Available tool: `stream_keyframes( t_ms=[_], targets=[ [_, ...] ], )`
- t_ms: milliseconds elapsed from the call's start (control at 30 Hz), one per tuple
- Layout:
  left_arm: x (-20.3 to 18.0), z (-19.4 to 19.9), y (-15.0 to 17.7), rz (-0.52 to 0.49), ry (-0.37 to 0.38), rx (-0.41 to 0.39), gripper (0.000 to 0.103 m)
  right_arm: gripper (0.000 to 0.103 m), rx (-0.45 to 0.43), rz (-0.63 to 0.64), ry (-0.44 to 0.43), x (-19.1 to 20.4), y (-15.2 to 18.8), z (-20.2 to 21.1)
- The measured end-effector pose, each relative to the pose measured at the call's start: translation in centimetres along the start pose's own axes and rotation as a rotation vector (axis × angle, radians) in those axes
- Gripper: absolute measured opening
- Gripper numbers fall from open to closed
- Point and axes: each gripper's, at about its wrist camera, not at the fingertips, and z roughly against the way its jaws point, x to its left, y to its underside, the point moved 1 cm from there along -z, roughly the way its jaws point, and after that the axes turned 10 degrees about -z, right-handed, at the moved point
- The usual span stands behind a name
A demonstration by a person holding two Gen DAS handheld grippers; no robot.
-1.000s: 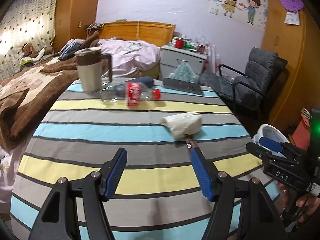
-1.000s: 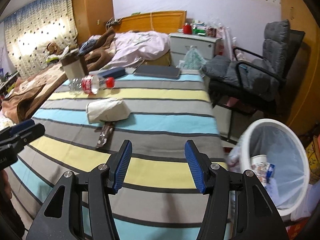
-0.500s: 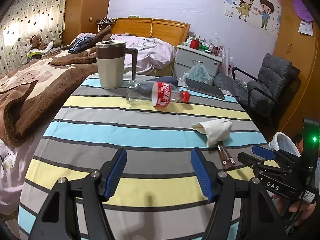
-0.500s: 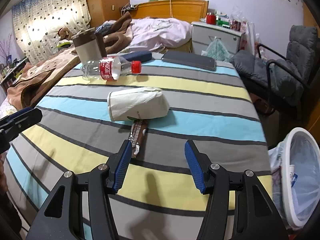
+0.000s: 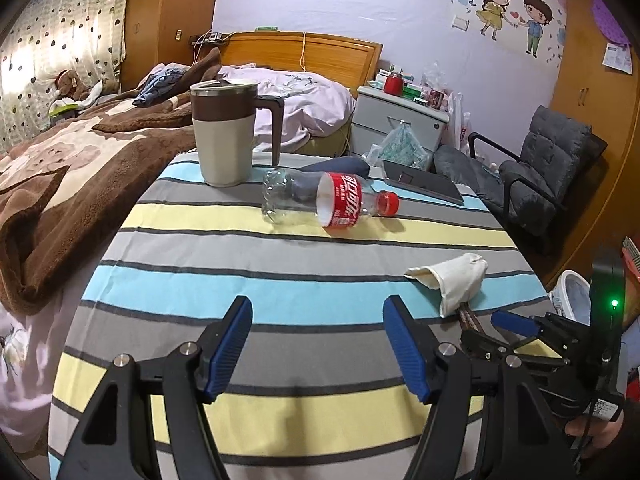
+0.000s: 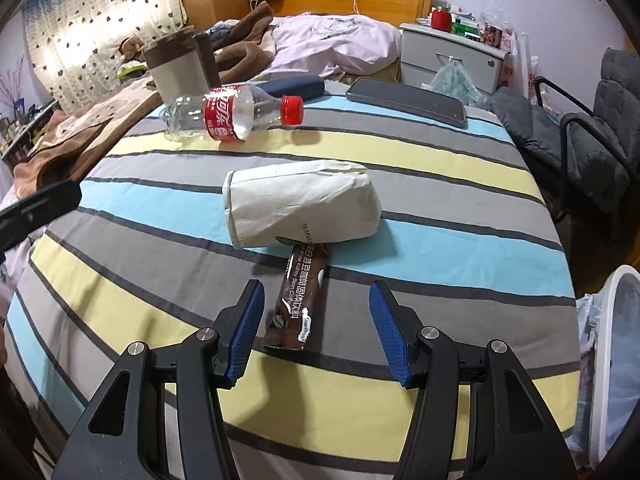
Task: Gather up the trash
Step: 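Close the right tool on the brown snack bar wrapper, then grasp the clear Coca-Cola bottle with the left tool while the right tool holds the snack bar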
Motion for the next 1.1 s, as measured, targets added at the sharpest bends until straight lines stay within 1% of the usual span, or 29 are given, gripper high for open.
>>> stream_keyframes(
  t_ms=[67, 133, 200, 433, 667, 767, 900, 1000, 1100],
  targets=[
    [0.2, -0.2, -0.2, 0.008, 0.005, -0.001, 0.070, 0.055, 0.003, 0.001, 0.008, 0.0, -0.1, -0.2],
    [0.3, -0.5, -0.3, 0.011, 0.010, 0.001, 0.070, 0.048, 0.006, 0.000, 0.022, -0.2, -0.1, -0.4],
    [0.5, -0.9, -0.5, 0.011, 0.005, 0.006, 0.070, 0.044, 0.002, -0.003, 0.024, -0.3, -0.2, -0.3],
    [0.3, -2.2, -1.3, -0.003, 0.010, 0.016, 0.071, 0.024, -0.004, -0.009, 0.040, -1.0, -0.6, -0.5],
    [0.5, -3.9, -3.2, -0.020, 0.026, 0.017, 0.071, 0.023, -0.007, -0.045, 0.040, -2.2, -0.7, -0.2],
    [0.7, -4.5, -4.2, -0.046, 0.004, 0.016, 0.071, 0.023, -0.005, -0.055, 0.036, -2.8, -0.6, 0.0],
    [1.4, -5.5, -5.6, -0.062, 0.003, 0.009, 0.072, 0.023, 0.012, -0.041, -0.062, -3.0, -0.4, 0.7],
    [2.3, -6.5, -6.5, -0.063, -0.009, 0.011, 0.072, 0.023, 0.016, -0.017, -0.023, -3.2, -0.6, 0.8],
    [3.3, -7.8, -7.4, -0.056, -0.005, 0.012, 0.072, 0.023, 0.017, -0.028, -0.015, -3.7, -0.7, 1.1]
  ],
)
